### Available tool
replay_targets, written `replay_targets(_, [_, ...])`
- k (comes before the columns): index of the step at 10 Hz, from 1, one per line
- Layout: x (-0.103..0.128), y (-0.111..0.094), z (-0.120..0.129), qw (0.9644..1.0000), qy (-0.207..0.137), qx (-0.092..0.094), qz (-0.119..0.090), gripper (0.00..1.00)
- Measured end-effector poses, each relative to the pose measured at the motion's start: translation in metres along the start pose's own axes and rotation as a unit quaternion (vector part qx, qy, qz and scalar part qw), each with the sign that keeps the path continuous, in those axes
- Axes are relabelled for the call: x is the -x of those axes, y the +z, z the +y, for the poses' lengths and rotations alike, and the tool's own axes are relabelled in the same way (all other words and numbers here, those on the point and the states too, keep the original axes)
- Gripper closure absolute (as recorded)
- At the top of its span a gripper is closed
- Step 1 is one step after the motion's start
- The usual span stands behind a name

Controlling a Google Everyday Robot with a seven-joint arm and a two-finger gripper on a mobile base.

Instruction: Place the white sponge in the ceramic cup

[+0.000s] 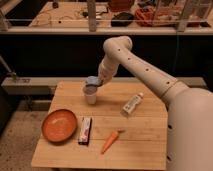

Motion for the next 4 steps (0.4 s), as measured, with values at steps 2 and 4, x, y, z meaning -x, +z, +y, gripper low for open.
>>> replay_targets(2, [0.0066,-0.0003,0.0023,0.9999,-0.002,0.012,-0.008,1.00])
replay_targets(4, [0.0113,0.0007,0.0030,0.9996,-0.007,0.025,-0.013,1.00])
